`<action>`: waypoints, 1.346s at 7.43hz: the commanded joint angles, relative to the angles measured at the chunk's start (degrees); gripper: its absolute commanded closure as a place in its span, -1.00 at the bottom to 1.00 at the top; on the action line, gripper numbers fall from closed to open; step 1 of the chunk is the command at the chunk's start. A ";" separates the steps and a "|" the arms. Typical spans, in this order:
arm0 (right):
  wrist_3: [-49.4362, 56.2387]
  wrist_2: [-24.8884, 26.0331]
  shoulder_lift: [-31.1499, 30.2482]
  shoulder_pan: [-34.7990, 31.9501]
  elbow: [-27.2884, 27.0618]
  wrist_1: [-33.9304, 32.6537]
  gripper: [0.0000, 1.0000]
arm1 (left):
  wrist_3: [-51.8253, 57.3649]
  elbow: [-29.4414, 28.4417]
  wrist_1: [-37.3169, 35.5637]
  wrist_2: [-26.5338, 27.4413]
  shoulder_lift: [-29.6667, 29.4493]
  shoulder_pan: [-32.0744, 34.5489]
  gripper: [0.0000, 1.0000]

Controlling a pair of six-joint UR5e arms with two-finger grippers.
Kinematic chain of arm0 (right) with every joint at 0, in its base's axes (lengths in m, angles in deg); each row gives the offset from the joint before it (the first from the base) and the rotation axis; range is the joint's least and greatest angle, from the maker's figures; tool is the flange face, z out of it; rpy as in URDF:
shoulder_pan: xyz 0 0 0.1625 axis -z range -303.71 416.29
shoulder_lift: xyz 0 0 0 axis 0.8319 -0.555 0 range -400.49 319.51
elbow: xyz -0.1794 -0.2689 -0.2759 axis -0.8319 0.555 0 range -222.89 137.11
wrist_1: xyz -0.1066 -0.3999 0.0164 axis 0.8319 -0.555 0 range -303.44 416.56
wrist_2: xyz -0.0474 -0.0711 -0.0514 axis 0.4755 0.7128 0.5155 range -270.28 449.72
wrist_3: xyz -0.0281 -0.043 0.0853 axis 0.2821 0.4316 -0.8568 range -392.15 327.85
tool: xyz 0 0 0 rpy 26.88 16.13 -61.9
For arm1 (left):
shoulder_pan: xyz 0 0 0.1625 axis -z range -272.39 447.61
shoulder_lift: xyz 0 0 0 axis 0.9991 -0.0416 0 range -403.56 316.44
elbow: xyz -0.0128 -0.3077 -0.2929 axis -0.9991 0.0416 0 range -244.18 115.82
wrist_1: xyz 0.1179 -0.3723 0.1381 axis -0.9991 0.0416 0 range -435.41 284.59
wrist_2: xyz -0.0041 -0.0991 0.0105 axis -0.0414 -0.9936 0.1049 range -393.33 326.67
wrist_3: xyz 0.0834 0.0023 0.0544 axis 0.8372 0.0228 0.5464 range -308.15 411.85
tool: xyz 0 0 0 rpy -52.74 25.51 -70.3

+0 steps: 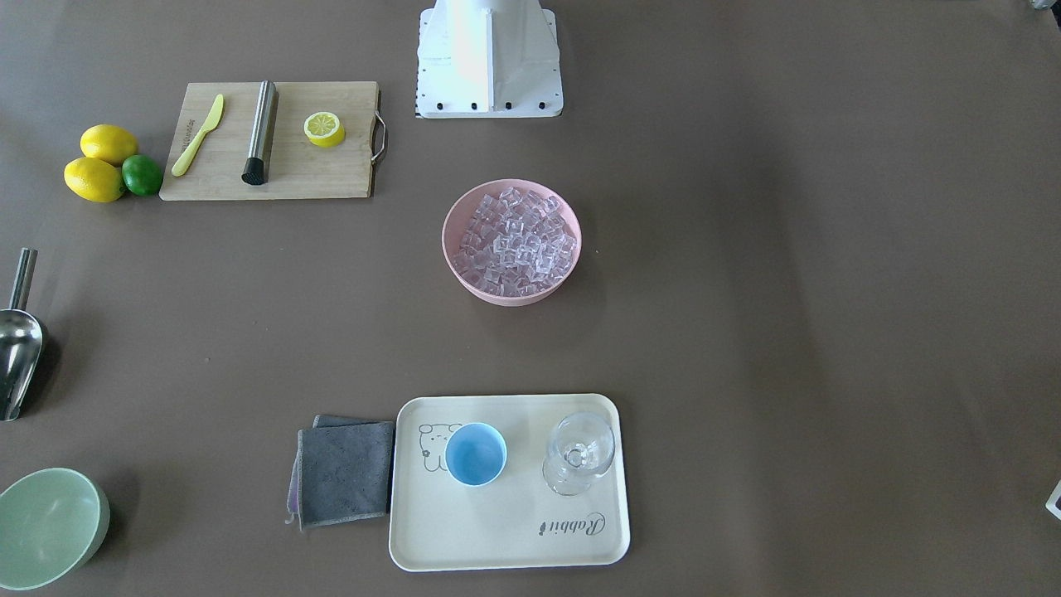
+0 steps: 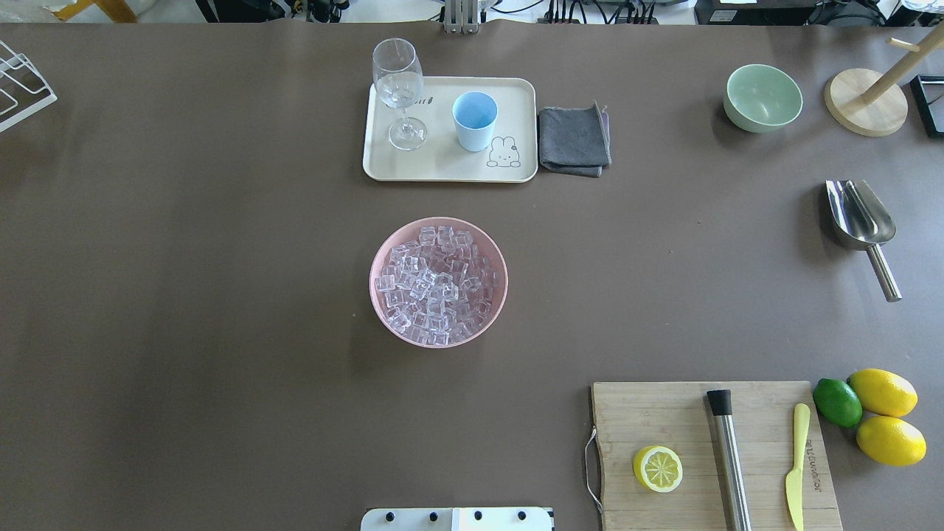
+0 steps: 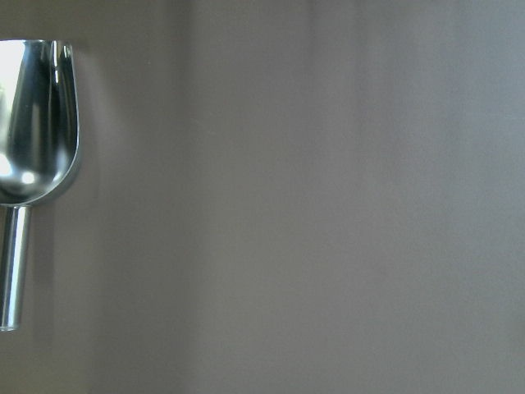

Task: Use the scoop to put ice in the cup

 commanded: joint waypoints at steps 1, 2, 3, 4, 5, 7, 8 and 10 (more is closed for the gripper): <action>0.14 0.06 -0.93 -0.07 -0.83 0.02 -1.00 | 0.00 -0.18 0.00 0.00 -0.08 -0.12 -0.99; 0.06 0.06 -0.94 -0.07 -0.83 0.02 -1.00 | 0.00 -0.19 0.08 0.00 -0.17 -0.12 -0.99; -0.29 -0.02 -1.02 -0.07 -1.09 0.02 -1.00 | 0.00 -0.10 0.08 0.09 -0.35 -0.03 -0.99; -0.64 -0.11 -1.46 -0.07 -2.84 -0.16 -1.00 | 0.00 0.25 0.26 0.00 -0.70 -0.03 -0.99; -0.73 -0.20 -1.90 0.01 -3.46 -0.07 -1.00 | 0.00 2.08 0.35 0.00 -0.61 -2.64 -0.99; -3.61 -0.29 -4.79 0.97 -6.53 0.10 -1.00 | 0.00 4.29 0.61 -0.09 -2.79 -9.92 -0.99; -8.51 -0.29 -5.50 2.98 -9.42 0.02 -1.00 | 0.00 5.08 0.61 -0.09 -5.42 -14.49 -0.99; -18.26 -0.29 -5.77 8.34 -14.69 0.10 -1.00 | 0.00 7.81 3.31 0.00 -9.56 -22.23 -0.99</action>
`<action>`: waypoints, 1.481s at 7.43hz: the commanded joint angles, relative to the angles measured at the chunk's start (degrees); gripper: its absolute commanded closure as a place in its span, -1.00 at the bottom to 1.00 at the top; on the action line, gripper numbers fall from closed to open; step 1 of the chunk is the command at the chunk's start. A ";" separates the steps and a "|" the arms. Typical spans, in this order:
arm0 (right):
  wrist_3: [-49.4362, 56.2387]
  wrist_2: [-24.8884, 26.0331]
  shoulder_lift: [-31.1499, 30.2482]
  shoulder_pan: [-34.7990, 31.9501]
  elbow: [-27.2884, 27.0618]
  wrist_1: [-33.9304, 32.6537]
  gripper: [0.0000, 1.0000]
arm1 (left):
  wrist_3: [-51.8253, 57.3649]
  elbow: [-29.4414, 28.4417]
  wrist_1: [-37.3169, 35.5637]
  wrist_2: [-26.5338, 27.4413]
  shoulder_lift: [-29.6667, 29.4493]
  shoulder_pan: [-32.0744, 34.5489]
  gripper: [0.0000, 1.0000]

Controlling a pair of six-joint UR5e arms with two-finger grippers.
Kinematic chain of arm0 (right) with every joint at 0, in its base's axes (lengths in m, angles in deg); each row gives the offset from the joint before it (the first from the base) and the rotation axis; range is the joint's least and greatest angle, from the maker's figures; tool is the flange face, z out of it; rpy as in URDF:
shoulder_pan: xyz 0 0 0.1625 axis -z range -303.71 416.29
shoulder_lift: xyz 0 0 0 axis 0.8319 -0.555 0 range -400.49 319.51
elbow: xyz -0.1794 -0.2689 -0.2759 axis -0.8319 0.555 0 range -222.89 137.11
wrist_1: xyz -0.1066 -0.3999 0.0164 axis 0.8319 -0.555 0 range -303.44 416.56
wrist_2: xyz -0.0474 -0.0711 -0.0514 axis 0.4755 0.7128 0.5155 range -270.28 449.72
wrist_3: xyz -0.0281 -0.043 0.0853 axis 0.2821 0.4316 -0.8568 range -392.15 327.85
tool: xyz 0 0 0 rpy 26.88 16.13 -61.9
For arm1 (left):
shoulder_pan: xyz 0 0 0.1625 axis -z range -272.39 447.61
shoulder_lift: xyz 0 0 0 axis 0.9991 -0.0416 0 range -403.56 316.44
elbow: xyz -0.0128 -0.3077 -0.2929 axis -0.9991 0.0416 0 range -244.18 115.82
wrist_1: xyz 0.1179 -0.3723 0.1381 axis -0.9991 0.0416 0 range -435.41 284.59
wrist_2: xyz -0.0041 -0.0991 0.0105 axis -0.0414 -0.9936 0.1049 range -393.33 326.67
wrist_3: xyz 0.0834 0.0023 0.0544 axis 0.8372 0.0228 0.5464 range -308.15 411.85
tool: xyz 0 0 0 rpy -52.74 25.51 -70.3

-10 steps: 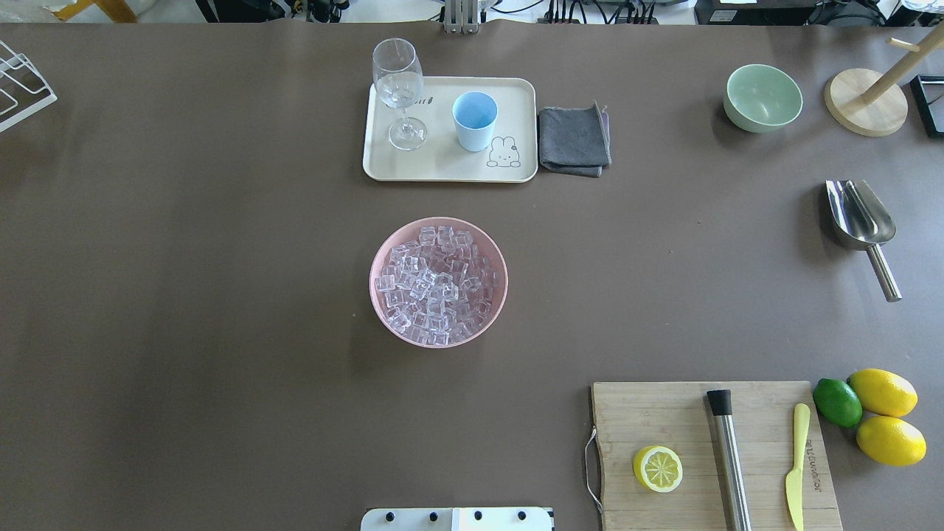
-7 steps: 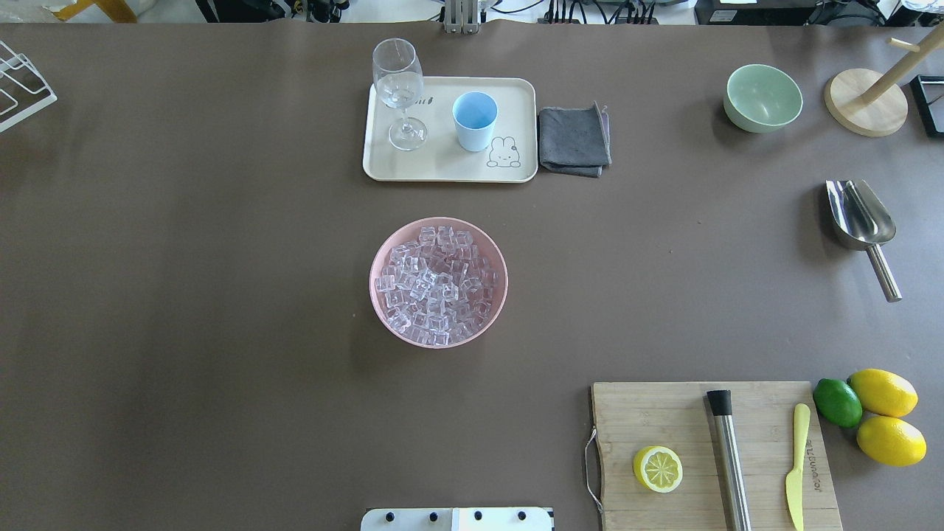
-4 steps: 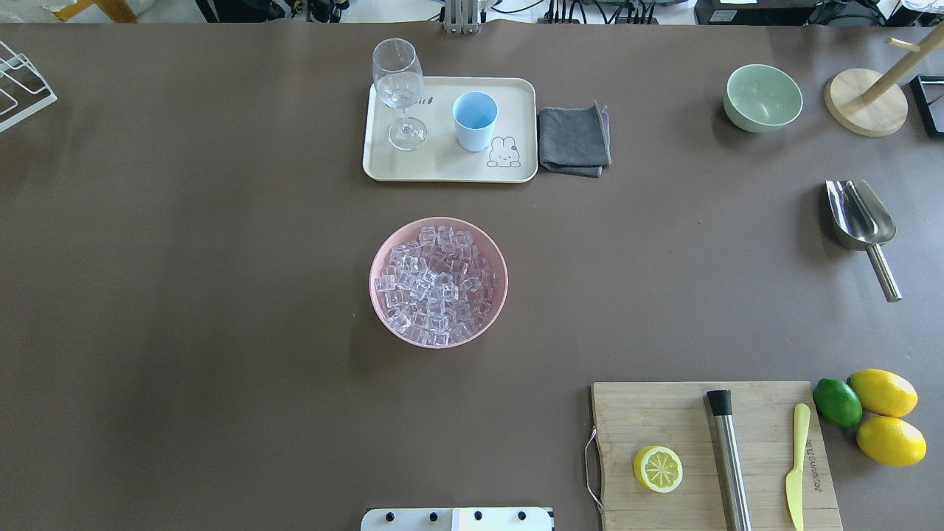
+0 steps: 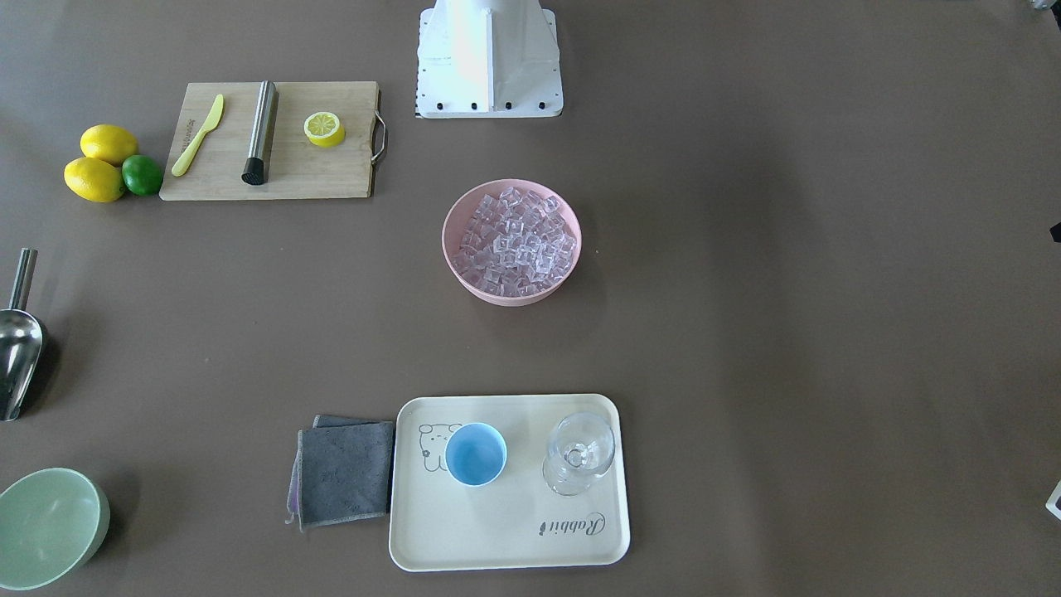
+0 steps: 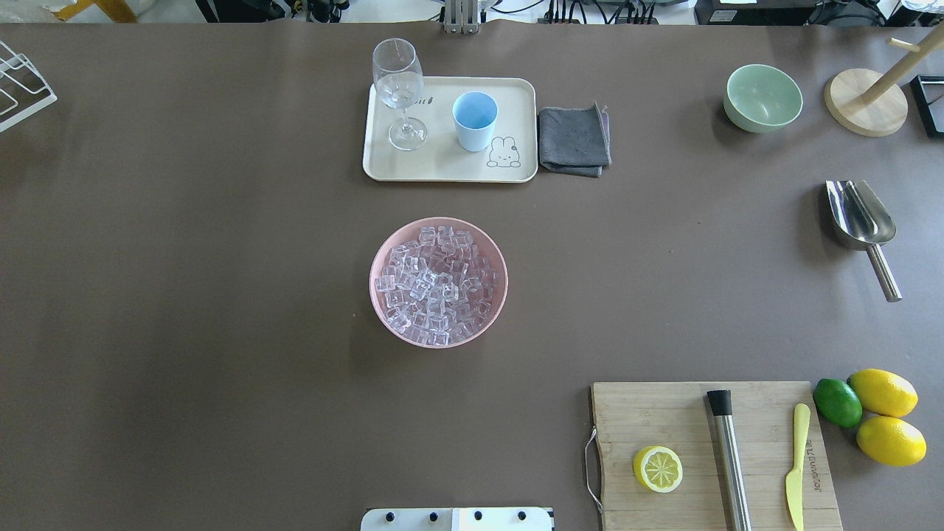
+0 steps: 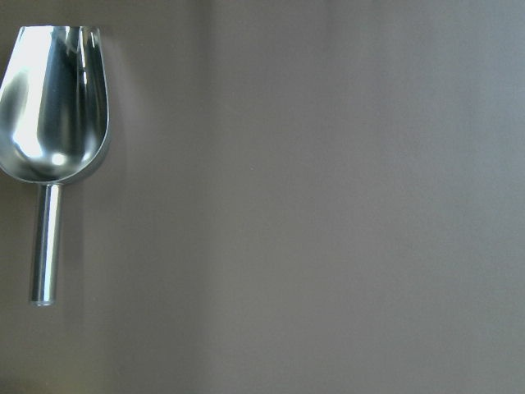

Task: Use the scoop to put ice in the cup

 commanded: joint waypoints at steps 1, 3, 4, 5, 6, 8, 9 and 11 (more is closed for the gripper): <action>-13.86 0.05 -0.83 7.33 -6.91 0.94 -1.00 | 0.00 2.25 6.31 0.08 -4.92 -10.68 -0.99; -25.02 3.10 -2.23 13.14 -5.63 14.84 -1.00 | 0.00 6.53 10.39 7.13 -5.02 -18.74 -0.99; -27.42 3.65 -4.33 14.12 -4.40 24.85 -1.00 | -0.09 9.69 10.48 13.20 -4.67 -23.33 -0.99; -34.76 4.35 -4.69 15.87 -3.86 30.17 -1.00 | 0.00 9.90 10.66 14.83 -5.10 -26.16 -0.99; -40.92 7.23 -5.05 18.68 -3.68 33.96 -1.00 | 0.78 8.07 14.05 17.28 -7.28 -29.93 -0.99; -46.52 8.93 -6.62 22.12 -2.46 40.56 -1.00 | 0.97 5.17 25.37 17.66 -7.14 -31.98 -0.99; -46.52 9.19 -6.63 23.00 -1.75 41.11 -1.00 | 0.97 2.89 31.25 17.83 -7.22 -33.64 -0.99; -46.70 13.56 -6.37 25.98 -0.87 41.90 -1.00 | 0.88 0.94 34.65 18.35 -8.44 -35.68 -0.99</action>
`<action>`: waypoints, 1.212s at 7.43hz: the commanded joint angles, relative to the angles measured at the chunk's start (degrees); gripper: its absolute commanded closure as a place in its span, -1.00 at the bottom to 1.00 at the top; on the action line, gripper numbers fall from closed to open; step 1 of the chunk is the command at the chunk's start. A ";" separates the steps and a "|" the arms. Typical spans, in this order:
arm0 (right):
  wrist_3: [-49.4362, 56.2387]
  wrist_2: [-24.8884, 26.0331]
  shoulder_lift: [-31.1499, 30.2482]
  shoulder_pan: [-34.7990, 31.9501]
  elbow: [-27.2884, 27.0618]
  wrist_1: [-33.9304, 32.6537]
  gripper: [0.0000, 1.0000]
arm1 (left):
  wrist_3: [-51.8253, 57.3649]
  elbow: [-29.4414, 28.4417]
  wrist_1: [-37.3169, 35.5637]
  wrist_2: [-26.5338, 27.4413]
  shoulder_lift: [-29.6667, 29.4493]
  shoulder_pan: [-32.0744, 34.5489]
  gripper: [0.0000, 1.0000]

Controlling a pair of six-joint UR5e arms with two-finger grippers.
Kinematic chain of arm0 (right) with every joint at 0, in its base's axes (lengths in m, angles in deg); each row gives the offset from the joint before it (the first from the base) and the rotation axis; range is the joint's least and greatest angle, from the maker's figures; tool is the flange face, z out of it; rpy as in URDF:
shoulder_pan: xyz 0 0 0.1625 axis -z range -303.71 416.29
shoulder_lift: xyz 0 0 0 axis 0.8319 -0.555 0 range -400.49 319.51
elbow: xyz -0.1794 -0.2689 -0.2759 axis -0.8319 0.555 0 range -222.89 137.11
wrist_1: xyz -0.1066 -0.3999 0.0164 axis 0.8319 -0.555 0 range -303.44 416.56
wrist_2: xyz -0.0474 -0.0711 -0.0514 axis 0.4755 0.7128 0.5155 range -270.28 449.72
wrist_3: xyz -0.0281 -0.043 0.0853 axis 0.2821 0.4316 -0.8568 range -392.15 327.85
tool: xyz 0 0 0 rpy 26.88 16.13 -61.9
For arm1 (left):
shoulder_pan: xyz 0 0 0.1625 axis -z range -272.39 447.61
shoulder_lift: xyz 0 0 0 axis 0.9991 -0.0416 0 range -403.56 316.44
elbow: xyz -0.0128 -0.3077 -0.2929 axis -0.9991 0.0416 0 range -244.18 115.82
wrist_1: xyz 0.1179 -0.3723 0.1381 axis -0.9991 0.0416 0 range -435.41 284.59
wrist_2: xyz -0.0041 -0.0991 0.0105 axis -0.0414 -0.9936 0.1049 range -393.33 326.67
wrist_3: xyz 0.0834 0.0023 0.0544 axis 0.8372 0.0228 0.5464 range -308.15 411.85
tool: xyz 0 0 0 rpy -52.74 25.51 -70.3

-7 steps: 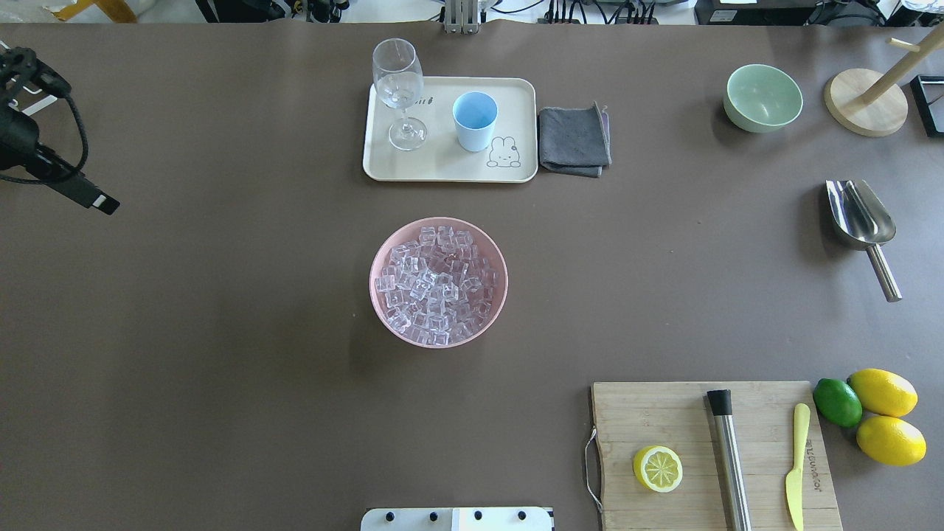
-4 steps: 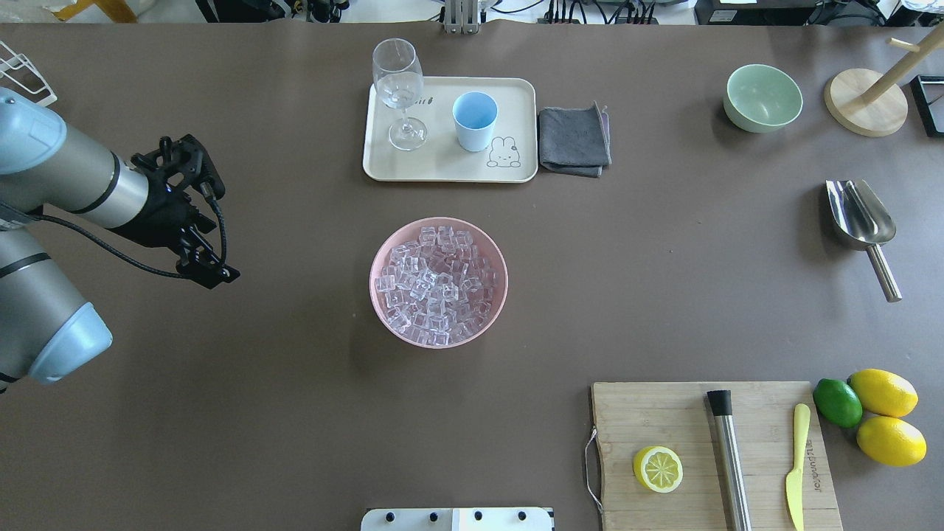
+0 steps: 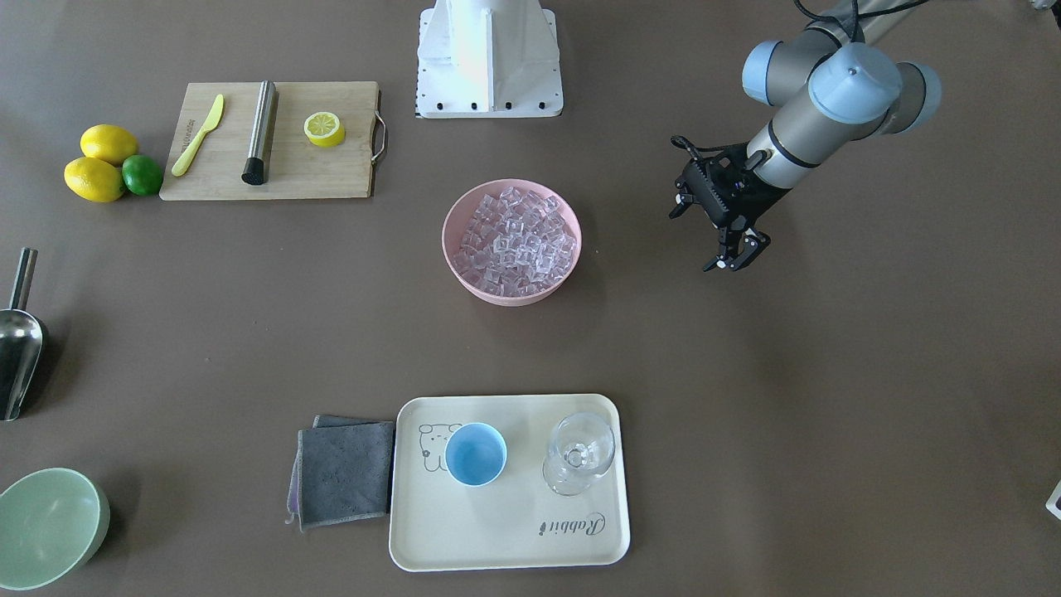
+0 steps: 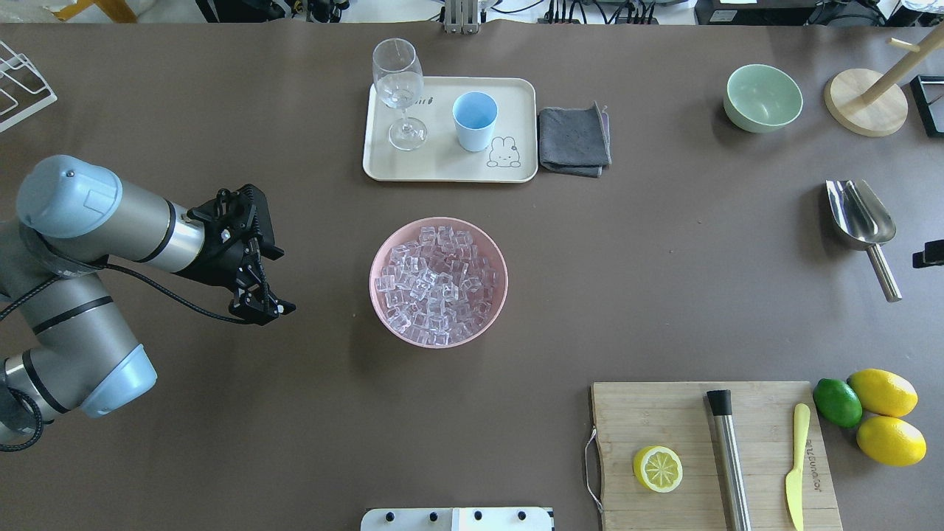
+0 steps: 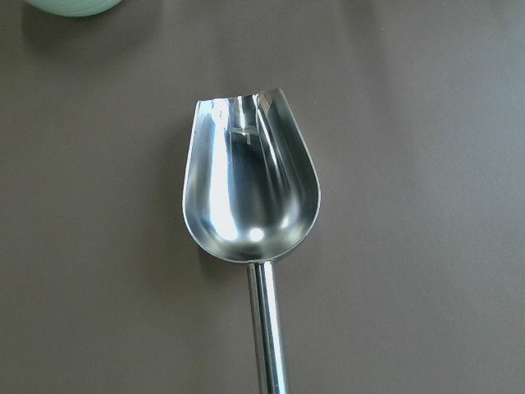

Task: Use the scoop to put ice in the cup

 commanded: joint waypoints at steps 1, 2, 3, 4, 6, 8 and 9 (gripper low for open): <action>-2.62 4.53 0.12 4.03 0.95 2.86 -1.00 | 0.48 -1.83 4.16 1.44 -0.87 -1.61 -0.99; -2.99 6.81 0.03 5.78 2.00 4.10 -1.00 | 1.53 -2.18 5.81 1.54 -0.79 -3.09 -0.99; -3.08 6.83 0.38 6.76 4.97 8.37 -1.00 | 1.54 -2.62 8.53 3.54 -0.87 -5.37 -0.99; -3.43 7.01 0.47 7.38 7.35 12.07 -1.00 | 1.63 -2.80 11.25 7.22 -0.70 -7.31 -0.99; -5.44 7.44 1.25 8.78 7.46 12.28 -0.91 | 1.54 -2.98 11.28 8.65 -1.40 -8.63 -0.99; -6.42 8.94 2.66 10.19 9.03 12.37 -0.81 | 1.54 -5.60 11.37 11.82 -4.55 -9.35 -0.99; -6.42 8.94 2.84 10.46 9.30 12.46 -0.80 | 1.63 -5.79 11.19 11.82 -4.91 -9.35 -0.99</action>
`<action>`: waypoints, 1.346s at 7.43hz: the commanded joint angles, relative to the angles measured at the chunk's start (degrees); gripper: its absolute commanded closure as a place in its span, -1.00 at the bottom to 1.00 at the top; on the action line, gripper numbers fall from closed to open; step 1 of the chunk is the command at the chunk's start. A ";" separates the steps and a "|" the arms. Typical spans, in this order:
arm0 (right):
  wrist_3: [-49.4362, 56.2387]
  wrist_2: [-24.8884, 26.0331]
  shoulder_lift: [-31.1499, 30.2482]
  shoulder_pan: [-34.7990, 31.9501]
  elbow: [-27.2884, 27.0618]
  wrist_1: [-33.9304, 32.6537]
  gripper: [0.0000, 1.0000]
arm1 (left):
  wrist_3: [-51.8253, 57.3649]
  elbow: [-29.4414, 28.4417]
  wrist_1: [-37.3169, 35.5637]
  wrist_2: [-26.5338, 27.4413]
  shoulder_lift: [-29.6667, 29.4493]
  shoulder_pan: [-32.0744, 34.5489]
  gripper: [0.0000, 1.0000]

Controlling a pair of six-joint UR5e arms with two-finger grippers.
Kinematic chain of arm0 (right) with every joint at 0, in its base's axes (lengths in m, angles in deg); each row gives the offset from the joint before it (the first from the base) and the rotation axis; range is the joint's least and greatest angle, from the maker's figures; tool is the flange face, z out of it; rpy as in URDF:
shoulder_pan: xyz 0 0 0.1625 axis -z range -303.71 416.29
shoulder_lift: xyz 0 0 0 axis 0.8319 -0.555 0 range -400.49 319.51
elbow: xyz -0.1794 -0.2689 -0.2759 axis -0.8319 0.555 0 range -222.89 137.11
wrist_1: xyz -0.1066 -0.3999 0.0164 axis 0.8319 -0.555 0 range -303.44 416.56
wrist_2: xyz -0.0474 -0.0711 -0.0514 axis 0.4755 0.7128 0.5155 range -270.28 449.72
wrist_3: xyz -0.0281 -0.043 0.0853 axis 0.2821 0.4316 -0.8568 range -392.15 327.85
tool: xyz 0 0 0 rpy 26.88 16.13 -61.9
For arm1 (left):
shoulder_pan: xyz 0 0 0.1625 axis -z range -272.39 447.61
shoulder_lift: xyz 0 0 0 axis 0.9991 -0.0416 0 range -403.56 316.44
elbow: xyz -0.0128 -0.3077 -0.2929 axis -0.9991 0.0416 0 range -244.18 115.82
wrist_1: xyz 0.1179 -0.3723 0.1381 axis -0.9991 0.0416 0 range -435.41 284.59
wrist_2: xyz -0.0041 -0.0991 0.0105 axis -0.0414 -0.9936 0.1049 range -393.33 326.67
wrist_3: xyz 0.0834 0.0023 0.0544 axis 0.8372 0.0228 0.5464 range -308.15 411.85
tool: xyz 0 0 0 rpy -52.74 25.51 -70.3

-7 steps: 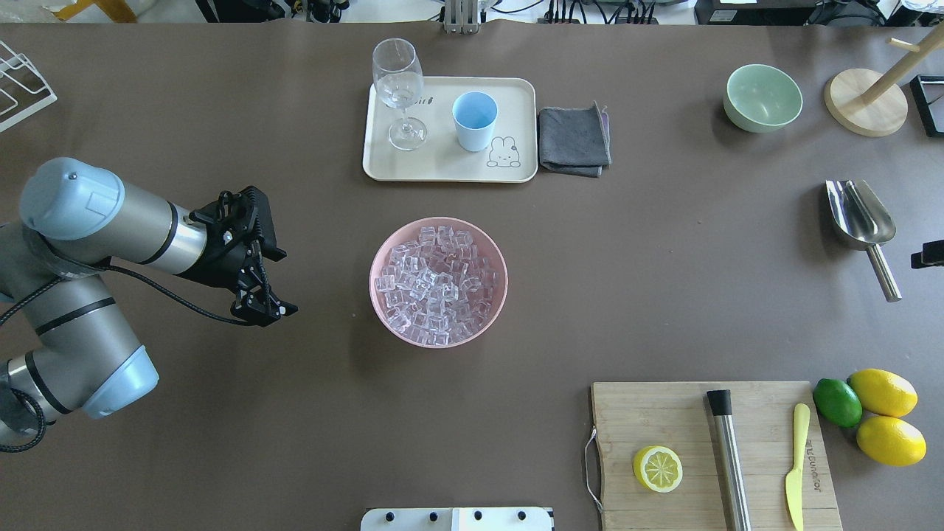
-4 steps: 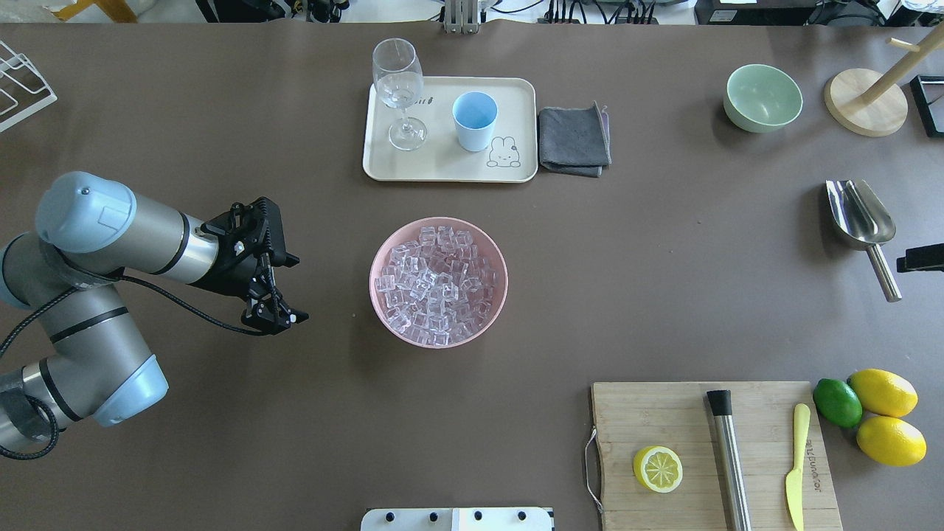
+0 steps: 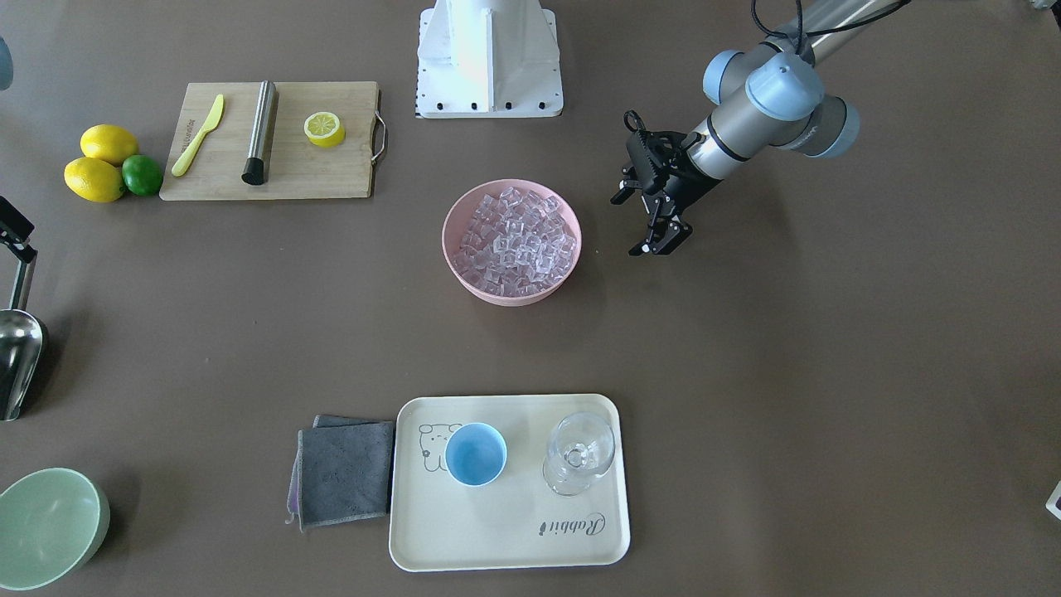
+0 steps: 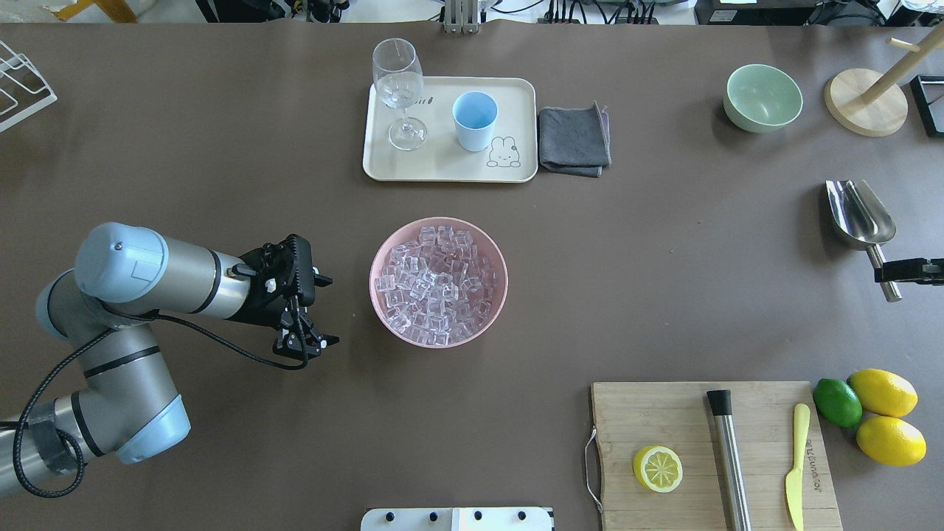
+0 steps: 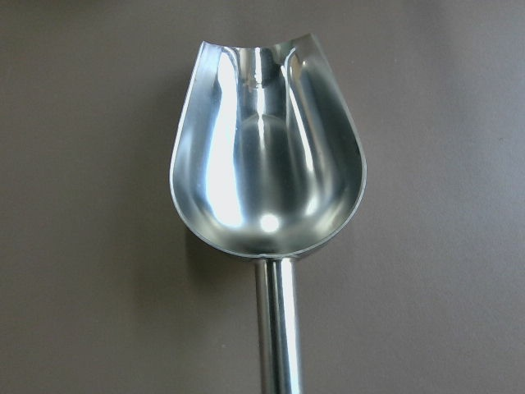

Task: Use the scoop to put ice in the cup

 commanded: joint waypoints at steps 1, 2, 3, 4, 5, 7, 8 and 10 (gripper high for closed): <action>-0.41 0.53 0.86 1.03 1.30 0.21 -0.69 | 0.34 -1.66 0.01 1.02 -1.63 -0.24 -0.99; -0.41 0.53 0.86 1.20 1.47 0.21 -0.55 | 5.56 -1.75 -0.34 0.94 -2.06 0.02 -0.99; -0.41 0.53 0.78 1.47 1.56 0.30 -0.42 | 11.18 -1.75 -0.69 0.94 -2.94 0.11 -0.99; -0.41 0.53 0.78 1.73 1.65 0.48 -0.26 | 11.33 -1.84 -1.04 0.68 -3.12 0.46 -0.99; -0.50 0.53 0.78 1.82 1.74 0.48 -0.21 | 11.42 -1.93 -1.66 0.24 -3.38 0.81 -0.99; -0.41 0.53 0.78 2.17 2.35 0.48 -0.03 | 11.42 -2.10 -1.66 -0.64 -3.74 0.82 -0.99; -0.41 0.53 0.78 2.17 2.44 0.48 0.09 | 11.33 -2.19 -1.66 -0.65 -3.74 0.73 -0.99; -0.41 0.53 0.78 2.17 2.44 0.56 0.95 | 9.93 -3.50 -1.66 -0.73 -4.52 0.90 -0.99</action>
